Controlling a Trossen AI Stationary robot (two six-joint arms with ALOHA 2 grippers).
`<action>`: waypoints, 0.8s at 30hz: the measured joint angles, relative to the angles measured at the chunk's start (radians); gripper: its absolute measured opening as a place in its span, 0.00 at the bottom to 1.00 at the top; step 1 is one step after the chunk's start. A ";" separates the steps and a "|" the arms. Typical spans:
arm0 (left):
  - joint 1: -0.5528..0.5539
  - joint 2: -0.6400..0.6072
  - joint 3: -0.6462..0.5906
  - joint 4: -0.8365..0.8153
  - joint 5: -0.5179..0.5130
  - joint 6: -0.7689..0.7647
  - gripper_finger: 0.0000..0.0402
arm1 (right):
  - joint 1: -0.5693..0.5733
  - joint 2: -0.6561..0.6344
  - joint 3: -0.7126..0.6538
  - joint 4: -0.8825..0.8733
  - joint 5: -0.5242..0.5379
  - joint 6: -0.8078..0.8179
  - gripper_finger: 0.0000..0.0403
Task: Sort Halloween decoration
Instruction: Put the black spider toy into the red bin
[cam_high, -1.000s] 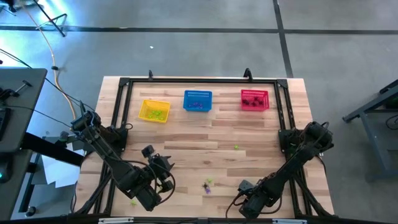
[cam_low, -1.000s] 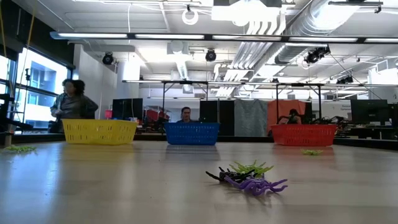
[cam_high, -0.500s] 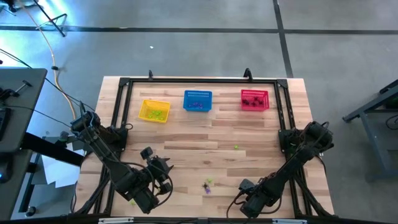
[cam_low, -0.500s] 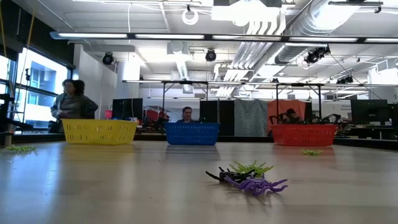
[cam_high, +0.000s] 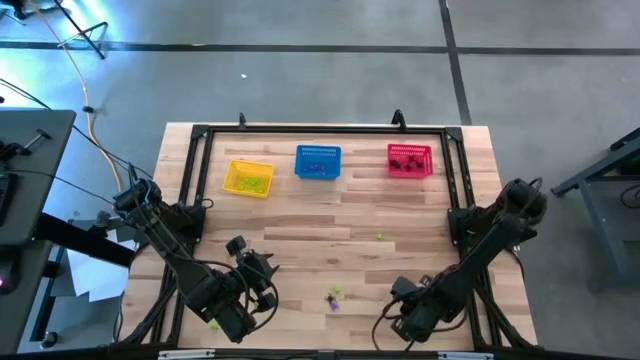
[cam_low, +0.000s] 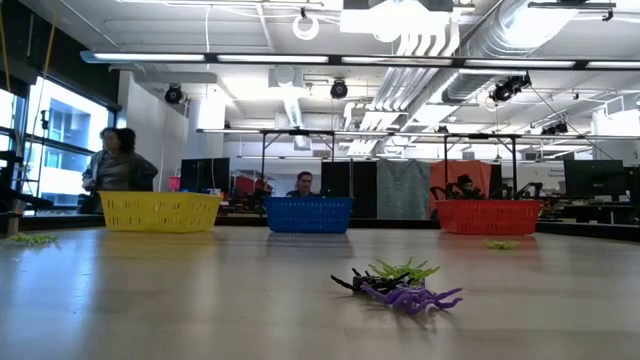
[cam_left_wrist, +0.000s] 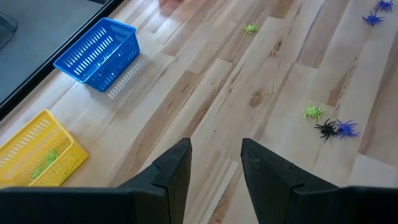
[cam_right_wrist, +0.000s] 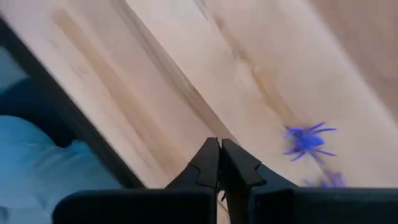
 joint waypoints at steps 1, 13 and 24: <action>0.000 0.000 0.000 -0.001 0.000 0.000 0.33 | 0.000 -0.030 0.000 -0.013 0.018 0.002 0.00; 0.011 0.000 0.000 -0.001 -0.013 0.014 0.33 | -0.095 -0.364 0.004 -0.402 0.296 -0.018 0.00; 0.068 0.000 0.000 -0.001 -0.027 0.087 0.33 | -0.665 -0.443 0.004 -0.815 0.405 -0.476 0.00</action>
